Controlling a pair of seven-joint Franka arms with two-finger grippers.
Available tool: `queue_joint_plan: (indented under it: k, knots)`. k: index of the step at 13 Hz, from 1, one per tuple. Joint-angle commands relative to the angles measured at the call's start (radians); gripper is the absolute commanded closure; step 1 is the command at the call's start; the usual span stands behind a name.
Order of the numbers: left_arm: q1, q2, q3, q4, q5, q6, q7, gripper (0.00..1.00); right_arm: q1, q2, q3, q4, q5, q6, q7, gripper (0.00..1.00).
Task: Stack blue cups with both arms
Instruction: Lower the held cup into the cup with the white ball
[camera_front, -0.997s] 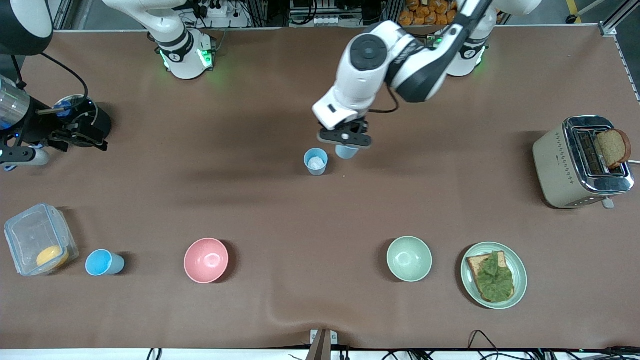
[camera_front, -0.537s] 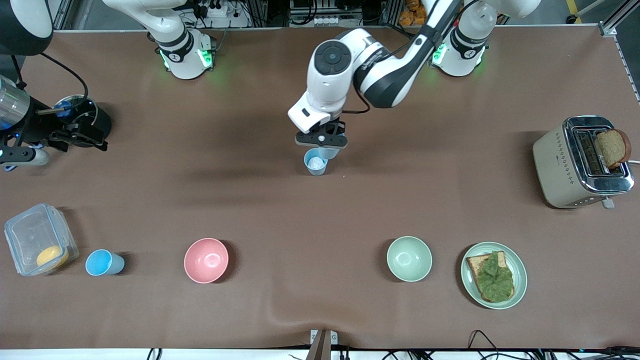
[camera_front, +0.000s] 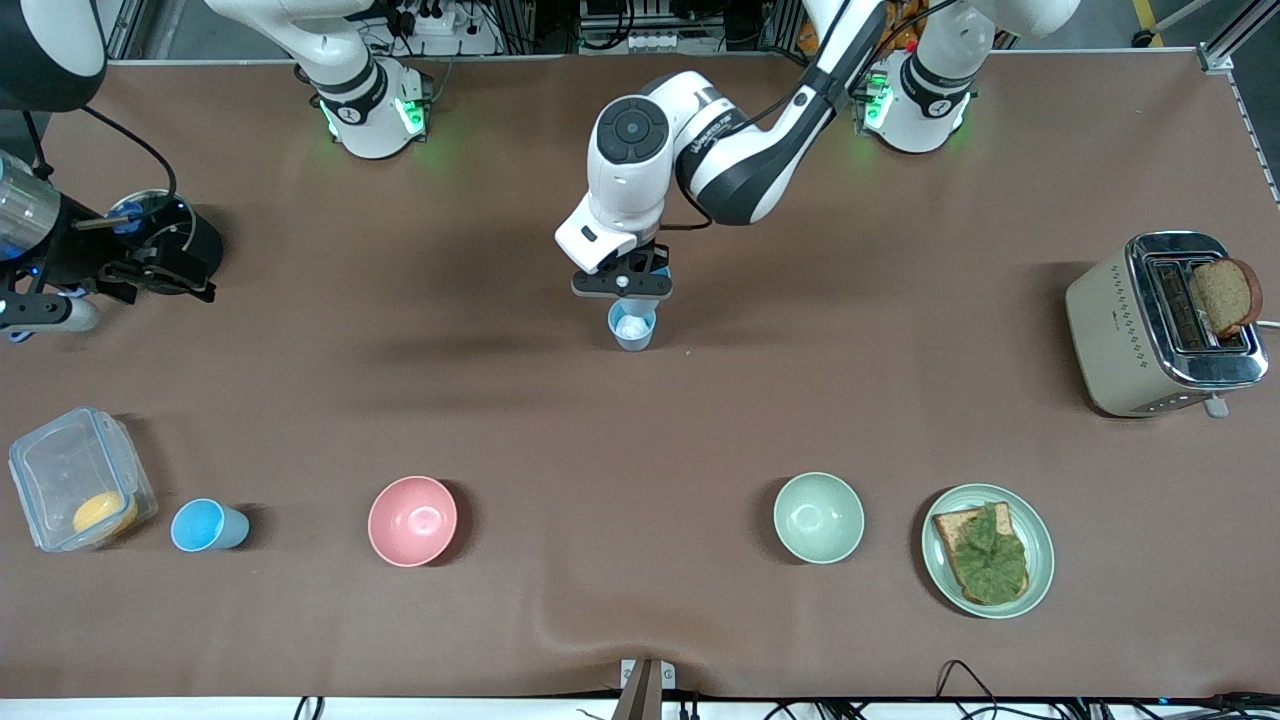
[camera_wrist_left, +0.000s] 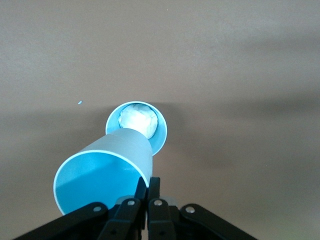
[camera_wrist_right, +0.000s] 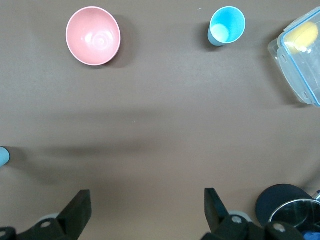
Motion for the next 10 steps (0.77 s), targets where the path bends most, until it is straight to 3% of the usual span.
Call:
queue_joint_plan:
  k: [1,10]
  knots:
    - [-0.039,0.056,0.034,0.057,-0.021,0.001,-0.036,1.00,-0.027,0.005,0.021,0.010,-0.002,-0.008,0.001,0.00]
    - [-0.039,0.056,0.052,0.057,-0.026,0.002,-0.028,1.00,-0.024,0.005,0.021,0.013,-0.002,-0.007,-0.004,0.00]
